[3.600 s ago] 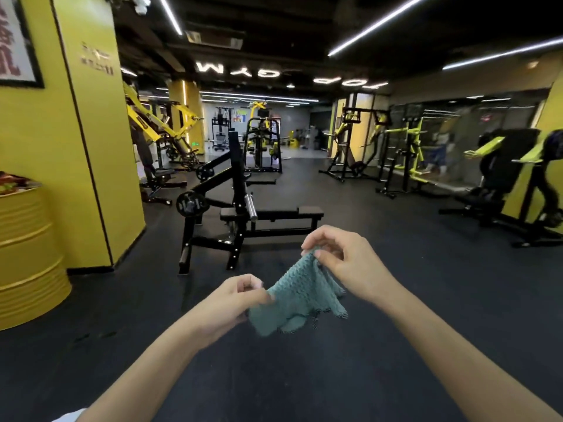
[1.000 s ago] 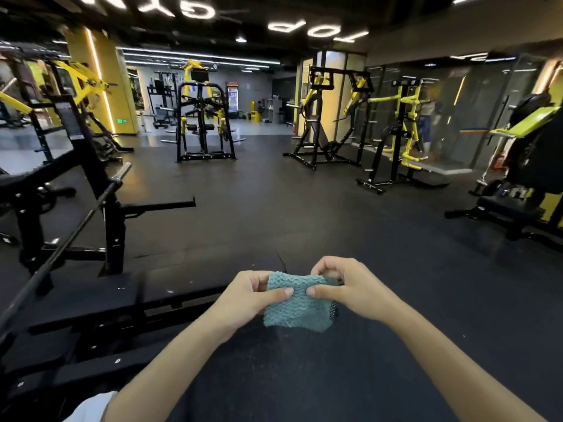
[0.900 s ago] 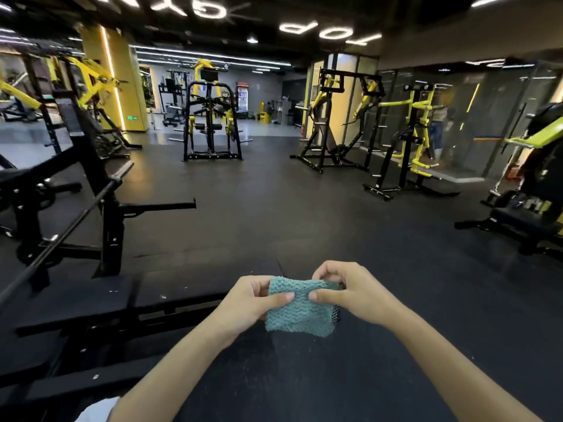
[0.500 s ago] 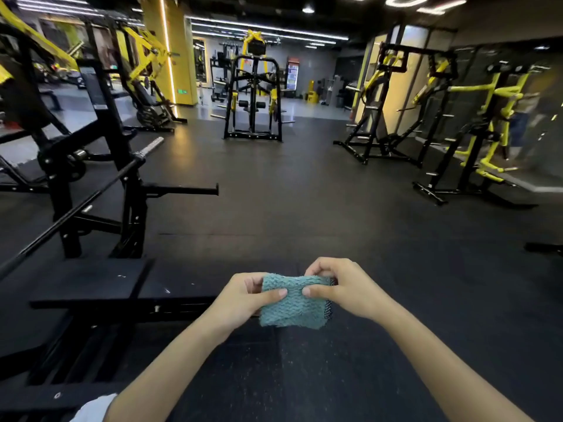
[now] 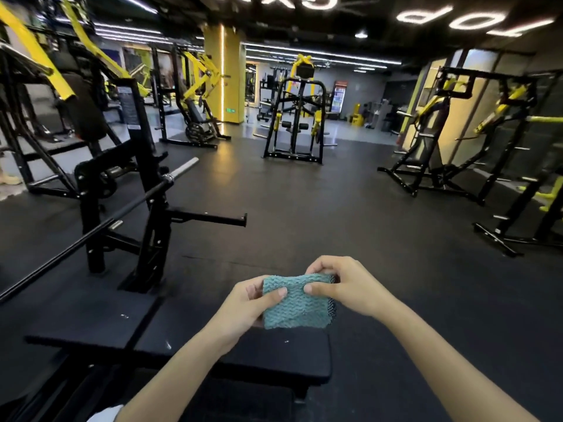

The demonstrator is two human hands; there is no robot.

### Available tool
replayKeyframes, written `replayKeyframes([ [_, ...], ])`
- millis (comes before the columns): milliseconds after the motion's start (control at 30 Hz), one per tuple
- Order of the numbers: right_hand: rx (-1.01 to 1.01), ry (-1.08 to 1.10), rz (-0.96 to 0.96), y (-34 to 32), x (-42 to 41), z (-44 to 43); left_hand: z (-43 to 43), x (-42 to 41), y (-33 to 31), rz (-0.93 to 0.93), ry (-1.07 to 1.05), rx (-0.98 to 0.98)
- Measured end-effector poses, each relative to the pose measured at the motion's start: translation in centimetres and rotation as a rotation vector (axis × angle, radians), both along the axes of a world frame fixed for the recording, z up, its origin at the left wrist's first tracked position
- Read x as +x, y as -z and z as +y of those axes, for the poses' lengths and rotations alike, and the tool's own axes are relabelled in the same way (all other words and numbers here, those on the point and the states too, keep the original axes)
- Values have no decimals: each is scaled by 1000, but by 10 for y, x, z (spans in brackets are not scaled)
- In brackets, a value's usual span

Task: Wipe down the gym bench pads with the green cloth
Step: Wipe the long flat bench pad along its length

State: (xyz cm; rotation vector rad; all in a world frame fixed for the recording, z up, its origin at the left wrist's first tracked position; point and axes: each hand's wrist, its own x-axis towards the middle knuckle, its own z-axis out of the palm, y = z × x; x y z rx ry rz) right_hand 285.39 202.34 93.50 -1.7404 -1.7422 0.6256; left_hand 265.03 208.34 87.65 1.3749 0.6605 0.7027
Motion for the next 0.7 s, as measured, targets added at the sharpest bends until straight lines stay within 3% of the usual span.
replayKeyframes([
  [700, -22, -744, -23, 28, -85, 373, 214, -74, 20, -32, -691, -118],
])
